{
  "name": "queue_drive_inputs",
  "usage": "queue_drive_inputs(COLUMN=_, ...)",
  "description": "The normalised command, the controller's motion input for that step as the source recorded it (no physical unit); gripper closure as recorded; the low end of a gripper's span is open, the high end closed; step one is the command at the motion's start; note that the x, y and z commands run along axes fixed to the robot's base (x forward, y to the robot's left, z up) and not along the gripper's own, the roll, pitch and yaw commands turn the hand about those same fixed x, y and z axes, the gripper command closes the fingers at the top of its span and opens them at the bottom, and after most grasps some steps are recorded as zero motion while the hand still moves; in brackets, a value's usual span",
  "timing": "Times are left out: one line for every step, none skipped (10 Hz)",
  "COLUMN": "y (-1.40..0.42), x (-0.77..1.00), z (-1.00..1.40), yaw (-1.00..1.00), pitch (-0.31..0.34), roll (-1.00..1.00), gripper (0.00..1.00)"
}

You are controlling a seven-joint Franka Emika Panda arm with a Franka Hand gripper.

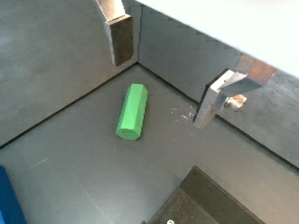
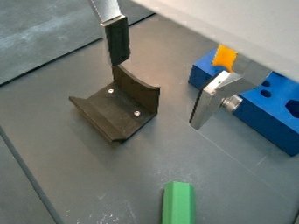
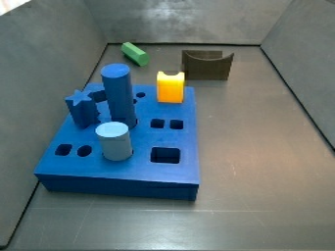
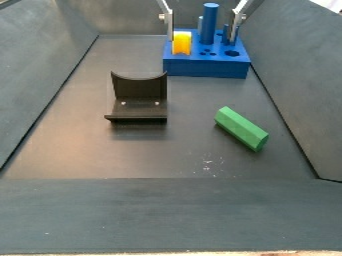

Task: Pick up the hexagon object. Move up. Place the hexagon object on the fixture. Regrasp the hexagon object. Move to above the board. Insert the hexagon object.
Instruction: Pick up the hexagon object.

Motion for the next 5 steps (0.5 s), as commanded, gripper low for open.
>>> queue_drive_inputs(y=0.2, x=-0.3, z=-0.7, yaw=0.58, pitch=-0.26, roll=0.02, gripper=0.0)
queue_drive_inputs(y=0.13, x=-0.53, z=-0.99, yaw=0.65, pitch=-0.11, roll=0.12, gripper=0.0)
queue_drive_inputs(y=0.03, x=-0.46, z=-1.0, yaw=0.75, pitch=-0.104, roll=0.09, gripper=0.0)
queue_drive_inputs(y=0.02, x=-0.47, z=-1.0, yaw=0.75, pitch=-0.091, roll=0.08, gripper=0.0)
queue_drive_inputs(y=0.01, x=-0.48, z=-1.0, yaw=0.73, pitch=-0.079, roll=0.08, gripper=0.0)
